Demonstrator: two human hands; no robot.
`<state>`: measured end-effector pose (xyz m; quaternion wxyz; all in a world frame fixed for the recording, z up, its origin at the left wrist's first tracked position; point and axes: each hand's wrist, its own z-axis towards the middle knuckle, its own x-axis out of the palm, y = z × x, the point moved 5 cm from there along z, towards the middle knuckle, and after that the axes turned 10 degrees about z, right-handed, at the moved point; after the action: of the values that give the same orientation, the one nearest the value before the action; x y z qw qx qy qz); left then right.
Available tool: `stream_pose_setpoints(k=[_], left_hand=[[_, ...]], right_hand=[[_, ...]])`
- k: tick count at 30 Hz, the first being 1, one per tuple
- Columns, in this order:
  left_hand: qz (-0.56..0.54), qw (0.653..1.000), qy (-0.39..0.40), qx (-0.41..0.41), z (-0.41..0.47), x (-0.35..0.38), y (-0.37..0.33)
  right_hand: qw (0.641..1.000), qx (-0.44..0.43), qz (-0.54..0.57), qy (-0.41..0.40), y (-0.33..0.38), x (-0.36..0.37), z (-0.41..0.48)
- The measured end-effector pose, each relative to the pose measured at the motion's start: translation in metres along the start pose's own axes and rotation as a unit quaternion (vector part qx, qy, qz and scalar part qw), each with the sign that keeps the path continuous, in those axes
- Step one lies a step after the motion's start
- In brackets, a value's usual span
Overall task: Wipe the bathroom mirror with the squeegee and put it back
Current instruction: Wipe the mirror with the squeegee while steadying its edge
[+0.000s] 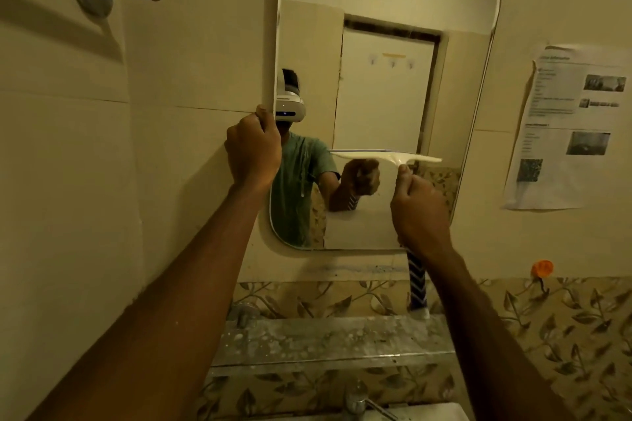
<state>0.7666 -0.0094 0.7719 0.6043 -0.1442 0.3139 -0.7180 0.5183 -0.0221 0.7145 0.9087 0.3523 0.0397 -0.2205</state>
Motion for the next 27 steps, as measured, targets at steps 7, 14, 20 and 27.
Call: stream_pose_setpoints(k=[7, 14, 20, 27], left_hand=[[0.012, 1.000, -0.006, 0.008, -0.001, 0.005, 0.006], [0.022, 0.999, -0.014, 0.024, -0.004, 0.003, 0.005], [0.027, 0.999, -0.012, 0.025, -0.003, 0.006, 0.006], [0.022, 0.999, -0.007, 0.026, -0.004, 0.005, 0.006]], right_hand=[[0.996, 0.086, 0.010, 0.026, -0.067, 0.036, -0.087], [0.998, 0.051, 0.024, 0.017, -0.031, 0.013, -0.038], [0.997, 0.072, 0.009, 0.021, -0.050, 0.024, -0.058], [0.992, 0.124, 0.006, 0.035, -0.071, 0.026, -0.093]])
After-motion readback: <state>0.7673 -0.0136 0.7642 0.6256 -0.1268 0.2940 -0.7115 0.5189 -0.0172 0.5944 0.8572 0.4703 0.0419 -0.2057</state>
